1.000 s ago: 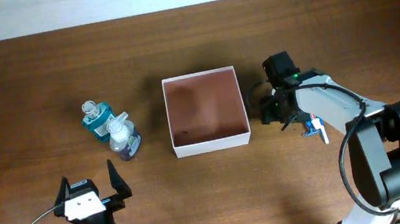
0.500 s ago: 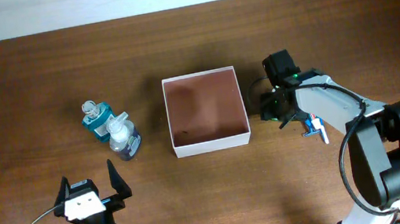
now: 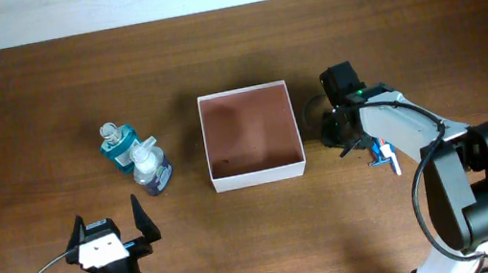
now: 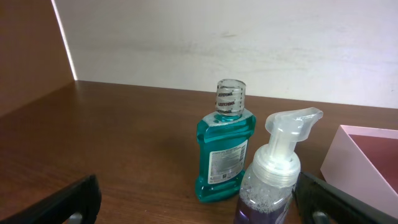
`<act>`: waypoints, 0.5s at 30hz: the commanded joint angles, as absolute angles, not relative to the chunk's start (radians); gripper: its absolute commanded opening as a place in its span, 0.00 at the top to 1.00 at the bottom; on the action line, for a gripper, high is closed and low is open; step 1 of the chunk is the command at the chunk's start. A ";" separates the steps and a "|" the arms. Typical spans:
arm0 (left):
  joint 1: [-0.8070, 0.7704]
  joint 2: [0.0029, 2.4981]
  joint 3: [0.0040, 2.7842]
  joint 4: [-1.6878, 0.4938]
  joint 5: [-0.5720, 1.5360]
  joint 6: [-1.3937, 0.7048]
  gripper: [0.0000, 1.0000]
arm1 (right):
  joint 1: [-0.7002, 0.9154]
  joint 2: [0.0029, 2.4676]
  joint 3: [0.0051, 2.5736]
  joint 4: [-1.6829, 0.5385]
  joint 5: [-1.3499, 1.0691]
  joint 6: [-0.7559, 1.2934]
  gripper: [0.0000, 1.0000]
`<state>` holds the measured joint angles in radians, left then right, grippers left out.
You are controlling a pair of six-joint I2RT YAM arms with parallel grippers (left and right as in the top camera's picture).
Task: Pack container
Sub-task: 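Close the right gripper on the Dettol soap bar and lift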
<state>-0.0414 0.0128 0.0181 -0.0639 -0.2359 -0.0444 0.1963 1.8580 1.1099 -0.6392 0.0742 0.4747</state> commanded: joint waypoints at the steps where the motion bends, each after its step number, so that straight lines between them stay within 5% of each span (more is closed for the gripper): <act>1: -0.036 0.007 0.009 -0.061 -0.225 -0.029 0.01 | 0.203 1.863 1.099 -0.656 0.091 0.458 0.65; 15: -0.036 0.007 0.009 -0.061 -0.225 -0.029 0.01 | 0.220 1.614 1.186 -0.788 0.091 0.408 0.67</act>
